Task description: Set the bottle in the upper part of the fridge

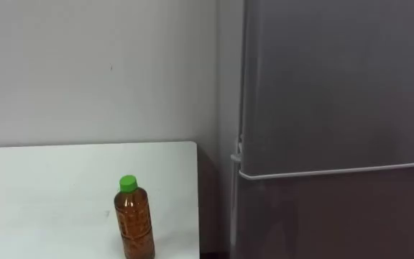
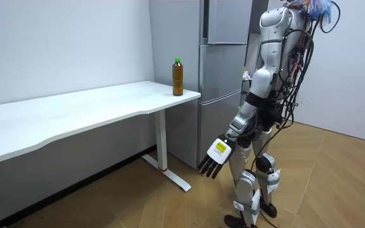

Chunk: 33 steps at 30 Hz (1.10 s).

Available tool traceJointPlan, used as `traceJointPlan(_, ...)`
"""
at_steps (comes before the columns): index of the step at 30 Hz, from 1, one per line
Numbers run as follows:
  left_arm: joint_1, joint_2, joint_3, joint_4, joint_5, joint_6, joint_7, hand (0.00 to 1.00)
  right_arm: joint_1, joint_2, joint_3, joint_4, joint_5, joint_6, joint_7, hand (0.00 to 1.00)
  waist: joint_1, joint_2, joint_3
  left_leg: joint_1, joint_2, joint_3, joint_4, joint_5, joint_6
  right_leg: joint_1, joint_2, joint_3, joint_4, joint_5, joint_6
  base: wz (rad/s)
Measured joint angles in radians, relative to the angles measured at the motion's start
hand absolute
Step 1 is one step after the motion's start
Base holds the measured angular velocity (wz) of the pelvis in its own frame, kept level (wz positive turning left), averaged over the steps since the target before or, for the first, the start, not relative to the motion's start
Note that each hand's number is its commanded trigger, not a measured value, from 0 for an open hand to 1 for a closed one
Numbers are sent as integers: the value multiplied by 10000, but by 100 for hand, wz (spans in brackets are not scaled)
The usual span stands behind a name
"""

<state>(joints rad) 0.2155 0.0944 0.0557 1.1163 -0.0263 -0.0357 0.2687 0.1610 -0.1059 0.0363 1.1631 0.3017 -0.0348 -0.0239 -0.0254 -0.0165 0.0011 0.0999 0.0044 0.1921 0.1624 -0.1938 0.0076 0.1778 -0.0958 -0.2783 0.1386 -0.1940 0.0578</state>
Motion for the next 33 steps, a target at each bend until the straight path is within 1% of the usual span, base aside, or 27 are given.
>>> traceJointPlan(5,34,0,0,-2,13,2,35,0,19,5,2,-56,26,0,-82,0,25,-12,3,-23,-1,6,13,-23,5,-38,-6,27,-36,-6,5,0)
traceJointPlan(7,24,0,3,0,106,2,28,0,19,5,-29,-55,32,0,-69,0,-26,-20,0,-26,-18,-17,46,-22,9,-36,-15,14,-39,-9,11,0)
traceJointPlan(10,-25,-1,2,12,131,3,28,0,52,4,4,-2,301,0,-57,0,-31,-32,-7,-15,-16,-9,42,-21,9,-36,-13,23,-36,-10,11,0)
traceJointPlan(15,-75,-6,-6,11,-191,35,41,0,125,-3,1,-5,570,17,47,0,-37,-42,-15,4,-9,4,31,-24,6,-40,-10,16,-36,-9,11,0)
traceJointPlan(19,-40,-32,32,-16,-942,48,278,0,182,0,-72,15,883,41,113,0,-46,-48,-16,37,-6,20,20,-38,5,-33,-8,17,-34,-9,11,0)
traceJointPlan(21,-43,-26,278,-99,-1123,67,378,0,199,-3,-222,8,851,59,202,0,-57,-43,-15,95,-4,1,17,-39,5,-14,-8,16,-25,-9,10,0)
traceJointPlan(23,-31,20,649,-623,-1551,81,611,0,246,-50,-316,-42,845,60,265,0,-17,-5,3,146,2,29,1,-43,3,71,-6,31,-13,-8,10,0)
traceJointPlan(24,-47,50,684,-745,-1689,79,686,0,244,-62,-380,-36,807,64,276,0,-20,10,2,171,1,27,1,-49,5,107,-6,36,-17,-8,10,0)
traceJointPlan(26,-203,108,1094,-1161,-1814,77,832,0,251,-132,-729,-49,471,86,291,0,-21,126,-6,194,15,-1,49,-115,9,161,-1,62,17,-8,10,0)
traceJointPlan(28,-433,175,1355,-1290,-2035,-5,973,0,269,-199,-847,-54,422,140,268,0,-17,199,-9,205,17,-2,66,-114,10,158,-4,62,57,-7,10,0)
traceJointPlan(29,-539,231,1442,-1398,-2264,-7,1098,0,285,-209,-987,-80,384,148,255,0,-10,254,-5,225,28,2,74,-114,10,152,-4,62,111,-7,9,-3)
traceJointPlan(30,-567,261,1526,-1619,-2445,-6,1195,0,351,-222,-1081,-138,290,148,221,0,-14,313,-21,252,39,12,73,-115,10,157,-3,31,133,-7,10,-4)
traceJointPlan(33,-549,260,1752,-2301,-2599,-11,1386,0,412,-214,-1333,-225,71,142,193,0,-34,412,-16,258,47,16,79,-115,8,155,0,-14,141,-5,6,-1)
